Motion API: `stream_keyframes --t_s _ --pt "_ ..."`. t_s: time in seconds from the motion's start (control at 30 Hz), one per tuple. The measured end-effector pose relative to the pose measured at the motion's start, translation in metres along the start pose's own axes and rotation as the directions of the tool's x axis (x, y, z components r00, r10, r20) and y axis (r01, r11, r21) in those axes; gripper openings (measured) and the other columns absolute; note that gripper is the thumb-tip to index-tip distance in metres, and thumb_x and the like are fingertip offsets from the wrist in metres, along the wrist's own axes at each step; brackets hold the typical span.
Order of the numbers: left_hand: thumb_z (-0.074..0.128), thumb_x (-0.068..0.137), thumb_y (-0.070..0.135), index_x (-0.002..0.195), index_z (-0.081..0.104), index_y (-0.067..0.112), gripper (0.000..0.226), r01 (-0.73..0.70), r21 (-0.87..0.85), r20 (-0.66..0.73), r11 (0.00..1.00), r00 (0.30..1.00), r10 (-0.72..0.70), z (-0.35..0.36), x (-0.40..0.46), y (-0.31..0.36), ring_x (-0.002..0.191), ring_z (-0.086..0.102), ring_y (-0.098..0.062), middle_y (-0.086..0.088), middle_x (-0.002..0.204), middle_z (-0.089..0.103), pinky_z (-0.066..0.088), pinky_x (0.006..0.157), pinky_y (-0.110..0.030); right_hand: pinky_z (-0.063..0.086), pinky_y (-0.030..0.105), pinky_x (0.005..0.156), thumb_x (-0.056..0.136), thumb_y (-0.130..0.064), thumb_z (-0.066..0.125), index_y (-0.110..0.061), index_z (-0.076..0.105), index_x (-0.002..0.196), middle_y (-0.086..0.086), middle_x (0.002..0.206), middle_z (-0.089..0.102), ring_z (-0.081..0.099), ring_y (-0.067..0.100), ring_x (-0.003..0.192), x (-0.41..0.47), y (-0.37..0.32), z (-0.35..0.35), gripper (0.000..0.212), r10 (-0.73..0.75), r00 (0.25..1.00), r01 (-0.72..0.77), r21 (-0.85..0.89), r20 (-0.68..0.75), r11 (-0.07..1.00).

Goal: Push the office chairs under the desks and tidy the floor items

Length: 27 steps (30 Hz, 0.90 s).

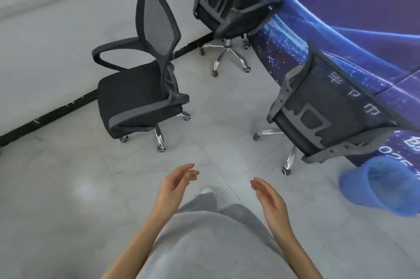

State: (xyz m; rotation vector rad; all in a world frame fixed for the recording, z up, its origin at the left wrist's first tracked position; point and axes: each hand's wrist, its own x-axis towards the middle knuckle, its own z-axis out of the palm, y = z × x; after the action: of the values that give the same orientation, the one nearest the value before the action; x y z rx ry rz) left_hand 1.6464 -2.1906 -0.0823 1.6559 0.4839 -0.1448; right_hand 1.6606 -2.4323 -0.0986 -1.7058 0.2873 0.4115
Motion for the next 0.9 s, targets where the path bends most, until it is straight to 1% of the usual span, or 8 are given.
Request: stream_keyframes --t_s 0.13,0.27,0.37,0.43,0.57,0.63,0.83,0.9 --pt "0.041 0.095 0.002 0.105 0.058 0.022 0.028 -0.085 0.025 0.089 0.996 0.993 0.082 0.017 0.104 0.074 0.081 0.065 0.000 0.006 0.091 0.069 0.049 0.078 -0.012 0.042 0.023 0.096 0.093 -0.006 0.049 -0.023 0.061 0.114 -0.008 0.119 0.064 0.057 0.000 0.111 0.053 -0.026 -0.010 0.030 0.057 0.995 -0.057 -0.002 -0.078 0.998" --pt "0.042 0.094 0.002 0.105 0.058 0.020 0.027 -0.141 0.045 0.108 0.989 0.985 0.135 0.036 0.196 0.122 0.079 0.064 0.004 0.006 0.092 0.067 0.048 0.078 -0.010 0.045 0.014 0.085 0.092 -0.007 0.050 -0.021 0.062 0.113 -0.014 0.112 0.065 0.059 -0.007 0.102 0.141 -0.064 -0.018 0.028 0.082 0.990 -0.077 0.047 -0.115 0.996" --pt "0.042 0.094 0.002 0.105 0.058 0.021 0.027 -0.117 0.042 0.061 0.992 0.992 0.115 0.048 0.255 0.136 0.081 0.065 0.001 0.010 0.090 0.069 0.048 0.080 -0.014 0.043 0.014 0.090 0.093 -0.009 0.050 -0.030 0.061 0.106 -0.014 0.114 0.064 0.056 -0.006 0.108 0.230 -0.101 -0.018 0.027 0.021 0.998 -0.022 -0.014 -0.066 1.000" --pt "0.043 0.094 0.003 0.102 0.059 0.025 0.028 -0.079 0.035 -0.004 0.996 0.997 0.079 0.051 0.289 0.141 0.082 0.065 -0.002 0.013 0.085 0.072 0.049 0.079 -0.013 0.043 0.020 0.096 0.093 -0.007 0.048 -0.029 0.059 0.108 -0.012 0.115 0.063 0.056 -0.005 0.109 0.294 -0.133 -0.015 0.029 -0.012 1.000 0.013 -0.040 0.024 0.999" --pt "0.044 0.093 0.002 0.099 0.061 0.025 0.029 0.036 -0.036 -0.213 0.999 0.976 -0.043 0.048 0.334 0.155 0.081 0.065 -0.006 0.016 0.090 0.071 0.049 0.078 -0.015 0.043 0.005 0.084 0.093 -0.002 0.046 -0.017 0.056 0.116 -0.006 0.114 0.063 0.057 -0.011 0.102 0.417 -0.221 0.004 0.029 -0.081 0.966 0.100 -0.069 0.244 0.993" --pt "0.045 0.093 0.005 0.100 0.061 0.026 0.027 0.063 -0.062 -0.314 0.996 0.946 -0.079 0.043 0.354 0.166 0.083 0.066 -0.007 0.014 0.093 0.071 0.049 0.079 -0.020 0.042 0.004 0.085 0.092 0.001 0.046 -0.013 0.056 0.117 0.000 0.114 0.063 0.059 -0.008 0.101 0.474 -0.268 0.023 0.029 -0.128 0.930 0.166 -0.084 0.344 0.982" --pt "0.048 0.091 0.001 0.105 0.062 0.024 0.030 -0.027 -0.054 -0.601 0.998 0.800 -0.011 0.022 0.416 0.224 0.088 0.065 0.000 0.015 0.097 0.070 0.047 0.075 -0.009 0.042 0.009 0.092 0.092 0.000 0.046 -0.013 0.056 0.119 -0.002 0.111 0.064 0.057 -0.013 0.097 0.588 -0.367 0.098 0.032 -0.208 0.776 0.355 -0.140 0.595 0.924" --pt "0.051 0.089 0.000 0.110 0.060 0.021 0.031 -0.016 0.042 -0.704 0.999 0.709 0.041 0.008 0.441 0.237 0.095 0.062 0.000 0.015 0.099 0.070 0.048 0.082 -0.013 0.042 0.008 0.091 0.092 0.000 0.046 -0.012 0.056 0.119 -0.001 0.113 0.063 0.057 -0.012 0.098 0.613 -0.384 0.129 0.031 -0.207 0.717 0.401 -0.150 0.666 0.904"
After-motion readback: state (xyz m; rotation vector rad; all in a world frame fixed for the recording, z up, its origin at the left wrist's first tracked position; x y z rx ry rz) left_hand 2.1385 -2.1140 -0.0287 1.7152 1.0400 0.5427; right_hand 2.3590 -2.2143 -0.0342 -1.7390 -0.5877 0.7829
